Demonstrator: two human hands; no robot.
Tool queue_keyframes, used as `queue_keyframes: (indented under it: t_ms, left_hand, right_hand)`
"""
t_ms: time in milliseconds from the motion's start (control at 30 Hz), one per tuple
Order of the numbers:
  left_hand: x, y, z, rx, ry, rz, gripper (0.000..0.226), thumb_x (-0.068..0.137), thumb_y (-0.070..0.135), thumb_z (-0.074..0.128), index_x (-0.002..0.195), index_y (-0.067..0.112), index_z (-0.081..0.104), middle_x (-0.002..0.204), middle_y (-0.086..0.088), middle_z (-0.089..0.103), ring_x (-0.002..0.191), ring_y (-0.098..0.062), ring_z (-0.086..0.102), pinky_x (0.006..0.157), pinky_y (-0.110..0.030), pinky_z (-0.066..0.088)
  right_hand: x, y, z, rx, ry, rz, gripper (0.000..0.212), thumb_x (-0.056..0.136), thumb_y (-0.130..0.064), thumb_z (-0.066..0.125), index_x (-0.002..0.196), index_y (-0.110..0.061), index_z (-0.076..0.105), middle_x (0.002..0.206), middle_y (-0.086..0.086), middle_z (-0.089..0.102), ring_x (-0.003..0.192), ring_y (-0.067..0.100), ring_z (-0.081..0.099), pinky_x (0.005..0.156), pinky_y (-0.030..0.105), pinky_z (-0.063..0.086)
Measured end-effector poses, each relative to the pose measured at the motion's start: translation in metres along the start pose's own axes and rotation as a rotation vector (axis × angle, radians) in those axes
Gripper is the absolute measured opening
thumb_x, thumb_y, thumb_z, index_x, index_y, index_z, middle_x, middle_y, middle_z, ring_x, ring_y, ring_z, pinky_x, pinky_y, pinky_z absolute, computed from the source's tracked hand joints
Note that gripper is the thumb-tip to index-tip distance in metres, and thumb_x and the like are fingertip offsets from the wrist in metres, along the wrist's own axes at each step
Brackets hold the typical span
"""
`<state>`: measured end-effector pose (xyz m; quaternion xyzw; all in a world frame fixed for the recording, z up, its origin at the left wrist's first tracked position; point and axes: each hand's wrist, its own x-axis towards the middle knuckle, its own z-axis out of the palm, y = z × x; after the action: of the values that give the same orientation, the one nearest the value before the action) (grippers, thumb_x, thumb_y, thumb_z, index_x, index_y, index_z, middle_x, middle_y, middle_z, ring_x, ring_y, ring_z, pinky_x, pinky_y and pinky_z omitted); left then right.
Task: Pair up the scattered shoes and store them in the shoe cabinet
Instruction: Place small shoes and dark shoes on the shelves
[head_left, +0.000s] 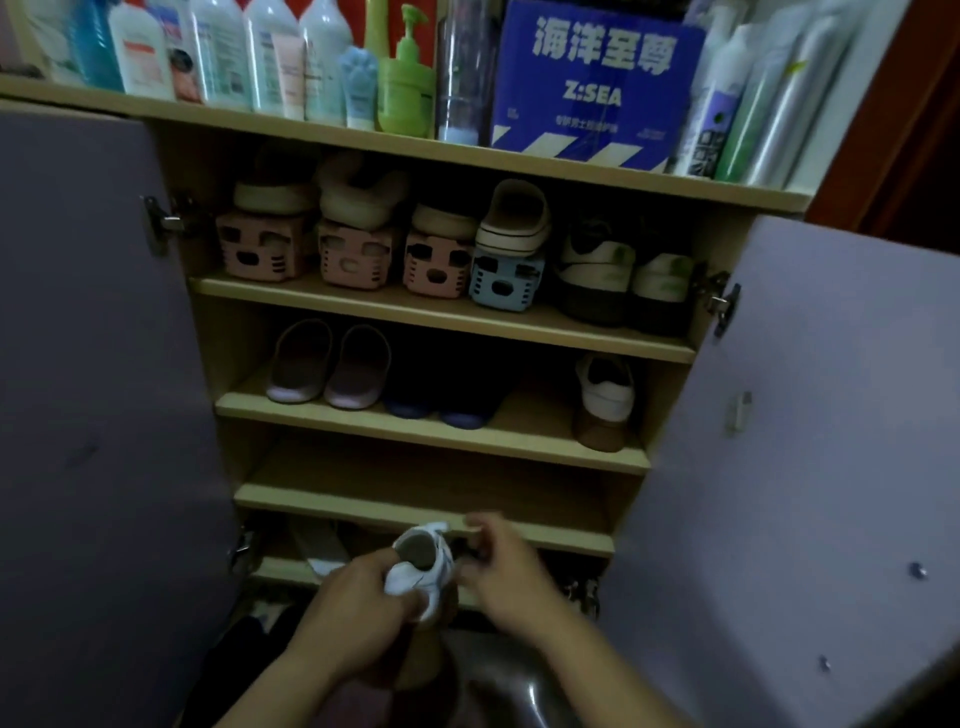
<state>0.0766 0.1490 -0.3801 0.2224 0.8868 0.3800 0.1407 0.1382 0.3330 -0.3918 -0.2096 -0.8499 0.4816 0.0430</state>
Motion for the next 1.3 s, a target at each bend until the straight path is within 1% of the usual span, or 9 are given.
queue_keyframes:
  t_ms: [133, 367, 467, 533, 667, 800, 967, 1134, 1300]
  left_hand:
    - [-0.006, 0.007, 0.022, -0.095, 0.056, -0.062, 0.021, 0.092, 0.036, 0.053, 0.078, 0.031, 0.068, 0.078, 0.007, 0.070, 0.074, -0.001, 0.062, 0.063, -0.026, 0.045]
    - [-0.040, 0.064, -0.001, 0.011, 0.219, 0.408, 0.026, 0.094, 0.051, 0.042, 0.082, 0.034, 0.057, 0.082, 0.013, 0.061, 0.086, -0.004, 0.055, 0.076, -0.037, 0.050]
    - [-0.041, 0.083, -0.008, -0.376, 0.185, 0.566, 0.030, 0.095, 0.039, 0.052, 0.124, 0.041, 0.056, 0.117, 0.019, 0.062, 0.112, -0.002, 0.057, 0.092, -0.028, 0.049]
    - [-0.039, 0.076, -0.008, -0.514, 0.235, 0.476, 0.049, 0.096, 0.021, 0.060, 0.142, 0.033, 0.047, 0.135, 0.012, 0.054, 0.124, -0.004, 0.052, 0.102, -0.026, 0.044]
    - [-0.027, 0.038, -0.003, -0.303, 0.304, 0.144, 0.050, 0.095, 0.012, 0.060, 0.139, 0.033, 0.049, 0.128, 0.011, 0.049, 0.123, -0.011, 0.052, 0.103, -0.028, 0.041]
    - [-0.007, 0.017, 0.009, -0.220, 0.301, 0.041, 0.047, 0.094, 0.019, 0.060, 0.137, 0.037, 0.049, 0.130, 0.021, 0.043, 0.120, -0.003, 0.046, 0.106, -0.027, 0.039]
    - [0.081, 0.031, 0.013, 0.127, 0.245, 0.218, 0.058, 0.097, 0.040, 0.051, 0.151, 0.036, 0.031, 0.155, 0.012, 0.027, 0.140, -0.011, 0.034, 0.115, -0.031, 0.033]
    - [0.207, 0.071, 0.000, 0.628, 0.211, 0.325, 0.062, 0.099, 0.057, 0.033, 0.156, 0.040, 0.015, 0.166, -0.004, 0.014, 0.152, -0.030, 0.010, 0.121, -0.049, 0.010]
    - [0.255, 0.058, -0.003, 0.666, 0.064, 0.190, 0.054, 0.092, 0.067, 0.025, 0.134, 0.044, 0.050, 0.145, -0.008, 0.050, 0.130, -0.033, 0.045, 0.110, -0.052, 0.023]
  right_hand:
    - [-0.043, 0.013, 0.045, -0.032, -0.379, 0.043, 0.128, 0.061, -0.048, 0.085, 0.150, -0.057, -0.007, 0.161, -0.015, 0.023, 0.142, 0.010, 0.034, 0.113, 0.035, 0.038]
    - [-0.079, -0.035, 0.035, 0.106, 0.310, -0.111, 0.076, 0.079, -0.054, 0.058, 0.144, -0.059, 0.018, 0.131, -0.012, 0.059, 0.114, 0.011, 0.060, 0.093, 0.040, 0.054]
    - [-0.072, -0.044, 0.010, 0.217, 0.554, -0.189, 0.083, 0.070, -0.055, 0.064, 0.141, -0.063, 0.022, 0.128, -0.019, 0.058, 0.113, 0.006, 0.060, 0.088, 0.034, 0.054]
    - [-0.056, -0.046, -0.011, 0.185, 0.614, -0.167, 0.096, 0.065, -0.051, 0.074, 0.147, -0.050, 0.024, 0.137, -0.013, 0.053, 0.123, 0.010, 0.055, 0.096, 0.039, 0.052]
    - [-0.022, -0.039, -0.056, 0.061, 0.600, -0.094, 0.091, 0.071, -0.041, 0.080, 0.147, -0.039, 0.031, 0.140, -0.008, 0.052, 0.128, 0.017, 0.051, 0.102, 0.040, 0.049]
    - [0.025, -0.048, -0.080, 0.008, 0.598, -0.094, 0.091, 0.067, -0.043, 0.080, 0.144, -0.036, 0.034, 0.135, -0.004, 0.055, 0.123, 0.021, 0.055, 0.098, 0.042, 0.051]
    - [0.084, -0.031, -0.083, -0.078, 0.620, -0.059, 0.091, 0.072, -0.040, 0.079, 0.149, -0.033, 0.029, 0.137, 0.003, 0.052, 0.122, 0.027, 0.053, 0.082, 0.031, 0.044]
    - [0.117, -0.009, -0.077, -0.132, 0.653, -0.079, 0.091, 0.076, -0.037, 0.081, 0.150, -0.030, 0.027, 0.140, 0.004, 0.047, 0.124, 0.025, 0.050, 0.087, 0.033, 0.047]
    - [0.130, -0.018, -0.089, -0.553, 0.723, -0.030, 0.086, 0.074, -0.063, 0.073, 0.143, -0.028, 0.036, 0.136, 0.001, 0.039, 0.124, 0.023, 0.034, 0.100, 0.038, 0.039]
